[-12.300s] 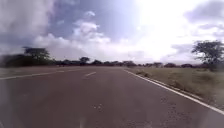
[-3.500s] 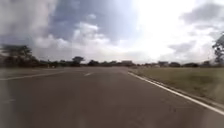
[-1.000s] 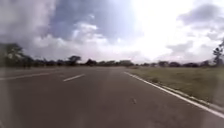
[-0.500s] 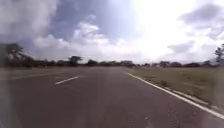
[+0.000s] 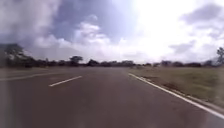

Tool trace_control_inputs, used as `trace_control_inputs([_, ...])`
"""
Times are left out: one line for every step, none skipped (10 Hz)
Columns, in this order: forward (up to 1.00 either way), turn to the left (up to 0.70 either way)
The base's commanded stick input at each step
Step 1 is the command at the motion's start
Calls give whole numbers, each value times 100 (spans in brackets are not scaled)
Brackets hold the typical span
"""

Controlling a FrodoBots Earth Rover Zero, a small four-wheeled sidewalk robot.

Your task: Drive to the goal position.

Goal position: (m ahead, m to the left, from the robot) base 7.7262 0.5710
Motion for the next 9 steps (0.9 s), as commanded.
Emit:
trace_control_inputs([100,0])
trace_control_inputs([100,0])
trace_control_inputs([100,0])
trace_control_inputs([100,0])
trace_control_inputs([100,0])
trace_control_inputs([100,0])
trace_control_inputs([100,0])
trace_control_inputs([100,0])
trace_control_inputs([100,0])
